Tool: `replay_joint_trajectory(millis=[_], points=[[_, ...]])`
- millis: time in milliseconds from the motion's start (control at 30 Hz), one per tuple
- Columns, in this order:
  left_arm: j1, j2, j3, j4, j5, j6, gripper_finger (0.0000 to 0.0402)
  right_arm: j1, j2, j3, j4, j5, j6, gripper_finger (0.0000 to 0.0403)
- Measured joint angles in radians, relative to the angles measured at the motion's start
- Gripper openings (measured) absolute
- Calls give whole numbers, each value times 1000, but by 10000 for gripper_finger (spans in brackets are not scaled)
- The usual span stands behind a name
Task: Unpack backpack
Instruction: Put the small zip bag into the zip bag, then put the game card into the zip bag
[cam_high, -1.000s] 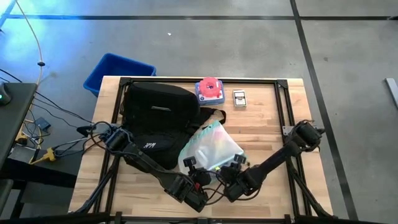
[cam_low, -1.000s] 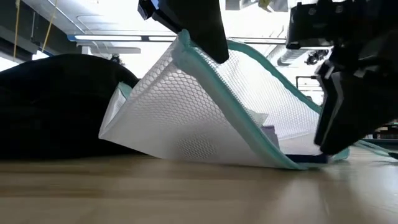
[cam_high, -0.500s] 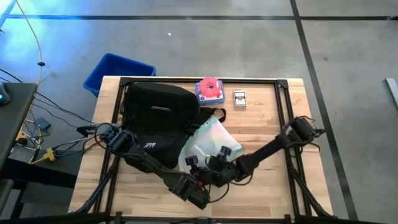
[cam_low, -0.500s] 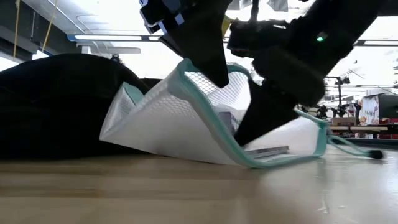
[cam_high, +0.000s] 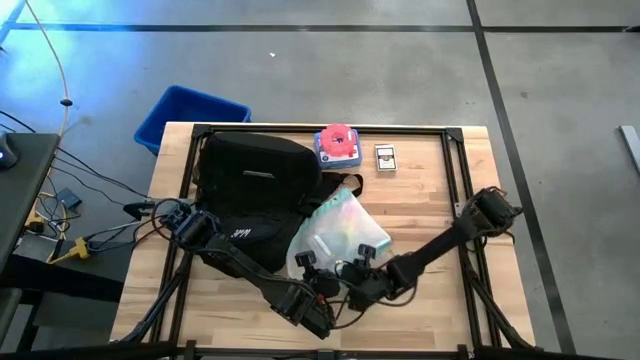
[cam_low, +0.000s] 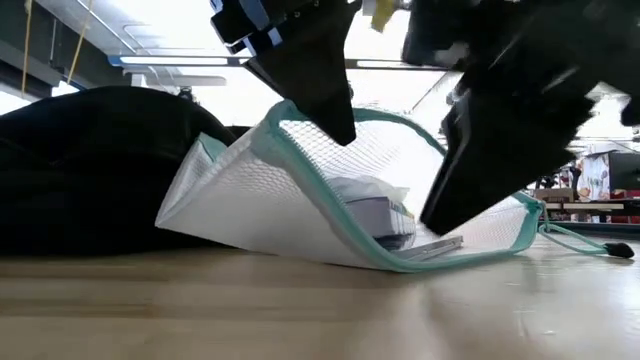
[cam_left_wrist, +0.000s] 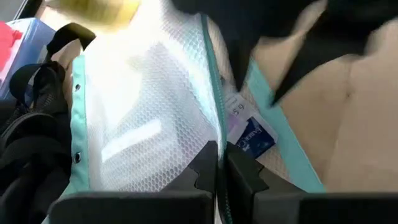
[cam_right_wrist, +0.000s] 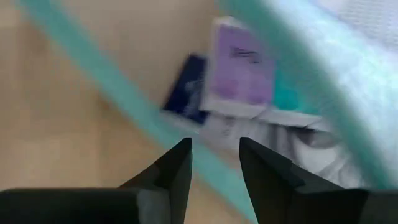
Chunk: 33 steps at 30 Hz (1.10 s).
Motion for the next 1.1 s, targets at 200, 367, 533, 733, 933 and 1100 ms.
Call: replay_joint_trajectory(millis=[200,367,533,733,933,1100], points=[[1,0,0,-1,-3,2,0,10,-2,0,31,107,43,121],[-4,0,0,-1,-4,12,0,-40,49,0,95,145,9,121],[-14,0,0,-13,-9,12,0,-26,22,0,118,128,-91,121],[-15,0,0,-29,-10,-10,0,58,-131,0,89,-52,-268,121],[-12,0,0,-51,4,-12,0,100,-357,0,-151,54,-255,121],[-9,-1,0,-101,35,-13,0,11,-551,0,-505,321,-179,121]])
